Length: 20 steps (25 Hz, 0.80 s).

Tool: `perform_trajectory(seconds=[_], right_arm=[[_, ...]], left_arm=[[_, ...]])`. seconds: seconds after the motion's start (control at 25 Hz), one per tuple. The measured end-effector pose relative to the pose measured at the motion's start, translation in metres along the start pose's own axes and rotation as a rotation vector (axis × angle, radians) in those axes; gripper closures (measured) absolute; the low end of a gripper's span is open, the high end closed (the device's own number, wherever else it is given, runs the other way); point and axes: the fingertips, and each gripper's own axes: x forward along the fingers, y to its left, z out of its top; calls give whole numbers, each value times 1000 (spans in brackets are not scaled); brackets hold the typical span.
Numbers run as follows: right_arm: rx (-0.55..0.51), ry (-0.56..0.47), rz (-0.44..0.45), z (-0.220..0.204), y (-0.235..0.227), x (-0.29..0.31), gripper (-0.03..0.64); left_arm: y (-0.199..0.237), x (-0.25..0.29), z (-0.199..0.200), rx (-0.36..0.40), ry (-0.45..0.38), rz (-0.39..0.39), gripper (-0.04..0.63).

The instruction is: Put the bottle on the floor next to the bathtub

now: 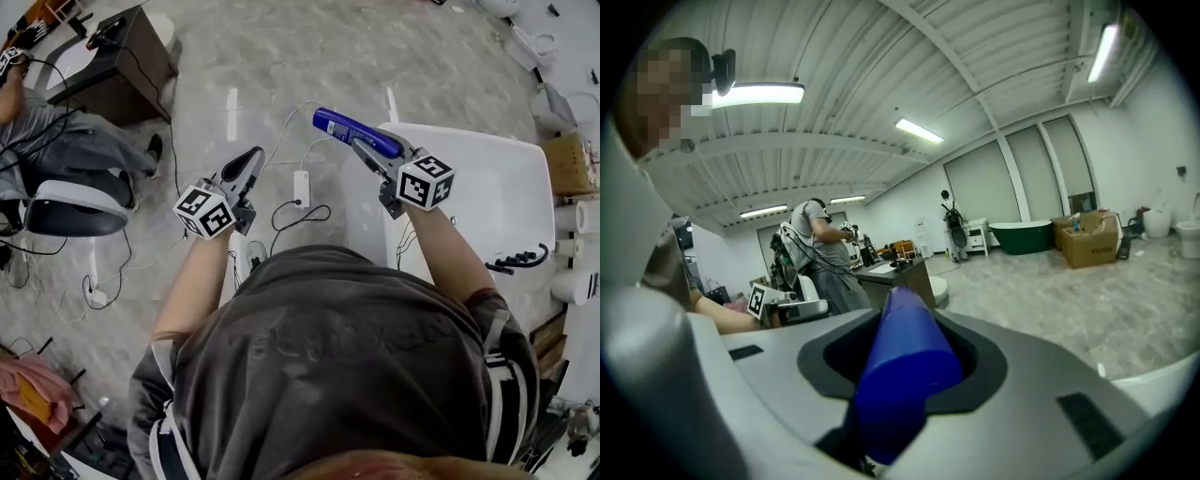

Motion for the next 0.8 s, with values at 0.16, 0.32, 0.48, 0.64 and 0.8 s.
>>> perform_trajectory(seconds=[0.16,0.32,0.48,0.64,0.8], right_arm=[[-15,93,-71,-28,-12,20,482],[-51,234,-102,-79,-48,44,482],[-111,406,-107,-161,-113,61,482],[-161,573,-103,-258,-169,85,482],[-168,697,-113,-363,-215,112,482]], left_arm=[[32,1,-18,14,59,-41,581],[63,16,-57,55,155,-25,581],[91,44,-119,21,215,48,581],[115,68,-194,-41,268,105,581],[148,89,-272,-99,289,144,581]])
